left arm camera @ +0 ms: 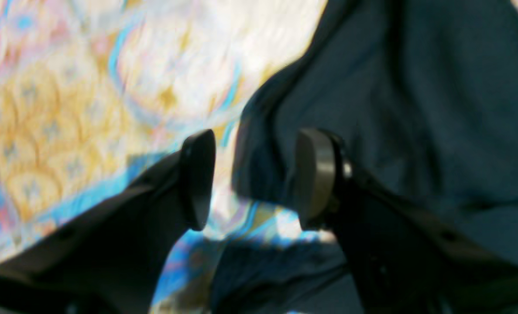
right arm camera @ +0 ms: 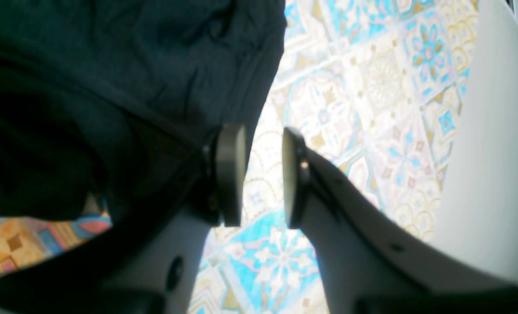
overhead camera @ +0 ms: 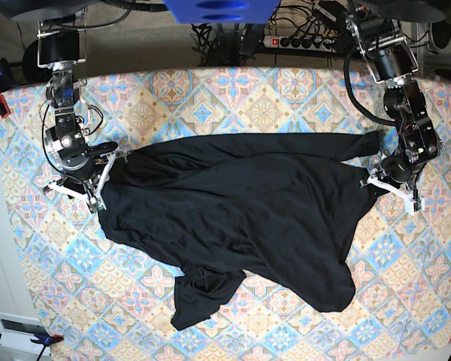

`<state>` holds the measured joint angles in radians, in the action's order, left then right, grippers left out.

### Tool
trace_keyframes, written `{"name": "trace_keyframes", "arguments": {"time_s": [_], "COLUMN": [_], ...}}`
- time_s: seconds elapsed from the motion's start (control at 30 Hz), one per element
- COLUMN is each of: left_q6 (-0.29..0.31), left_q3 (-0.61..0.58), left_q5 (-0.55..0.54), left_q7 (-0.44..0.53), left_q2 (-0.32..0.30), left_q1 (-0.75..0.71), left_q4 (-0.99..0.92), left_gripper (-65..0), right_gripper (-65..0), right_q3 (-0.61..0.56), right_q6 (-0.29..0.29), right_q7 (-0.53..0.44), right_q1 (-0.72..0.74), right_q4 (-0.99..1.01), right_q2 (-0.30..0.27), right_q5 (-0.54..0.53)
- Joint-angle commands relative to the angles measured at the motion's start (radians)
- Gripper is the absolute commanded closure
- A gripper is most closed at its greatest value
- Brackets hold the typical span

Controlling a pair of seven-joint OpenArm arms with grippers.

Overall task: Layout the t-shirt on the table in an organized manner, then fold the t-shirt properly
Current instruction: 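Regrasp the shirt shoulder with the right gripper, holding the sleeve with left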

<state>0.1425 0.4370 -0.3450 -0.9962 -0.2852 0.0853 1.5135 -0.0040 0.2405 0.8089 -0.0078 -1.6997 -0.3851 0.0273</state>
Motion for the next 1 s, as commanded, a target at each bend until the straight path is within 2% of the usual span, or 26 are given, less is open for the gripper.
{"name": "trace_keyframes", "arguments": {"time_s": [0.0, 0.13, 0.3, 0.33, 0.47, 0.5, 0.6, 0.77, 0.83, 0.97], "left_q6": [0.004, 0.004, 0.004, 0.004, 0.006, 0.004, 0.003, 0.003, 0.003, 0.003], "left_q3": [0.001, -0.004, -0.004, -0.004, 0.000, 0.000, 0.000, 0.001, 0.001, 0.001], "left_q5": [-0.016, -0.007, -0.006, -0.006, -0.018, -0.010, -0.010, -0.013, -0.012, -0.009], "left_q7": [0.021, 0.021, 0.021, 0.021, 0.044, 0.073, 0.152, 0.228, 0.228, 0.228], "left_q2": [-0.016, -0.003, 0.010, 0.008, -0.042, -0.058, -0.124, -0.211, -0.216, -0.216], "left_q1": [0.014, 0.020, 0.067, 0.070, 0.074, 0.074, 0.074, 0.072, 0.072, 0.066], "left_q4": [0.019, -0.008, -0.169, -0.184, -0.184, -0.184, -0.186, -0.190, -0.190, -0.190], "left_gripper": [-27.6, -27.6, -25.8, -22.7, -1.3, 0.0, -1.8, -0.1, -0.2, -0.3], "right_gripper": [-14.5, -14.5, -14.5, -14.5, -14.5, -14.5, -14.5, -14.7, -14.8, -18.1], "right_q3": [0.006, 0.005, 0.006, 0.006, 0.008, 0.008, 0.005, 0.005, 0.008, 0.012], "right_q6": [-0.005, -0.005, -0.005, -0.005, -0.005, -0.005, -0.005, -0.005, -0.003, -0.003], "right_q7": [-0.018, -0.018, -0.018, -0.018, -0.018, -0.018, 0.004, 0.017, 0.019, 0.079], "right_q1": [0.021, 0.021, 0.018, 0.018, 0.015, 0.015, 0.012, -0.044, -0.048, -0.044], "right_q4": [-0.013, -0.012, -0.012, -0.015, -0.017, -0.017, -0.017, -0.017, -0.017, -0.017], "right_q2": [-0.015, -0.015, -0.015, -0.015, -0.015, -0.015, -0.015, -0.012, 0.008, 0.016], "right_q5": [0.007, 0.007, 0.007, 0.007, 0.007, 0.007, 0.004, -0.005, -0.050, -0.224]}}
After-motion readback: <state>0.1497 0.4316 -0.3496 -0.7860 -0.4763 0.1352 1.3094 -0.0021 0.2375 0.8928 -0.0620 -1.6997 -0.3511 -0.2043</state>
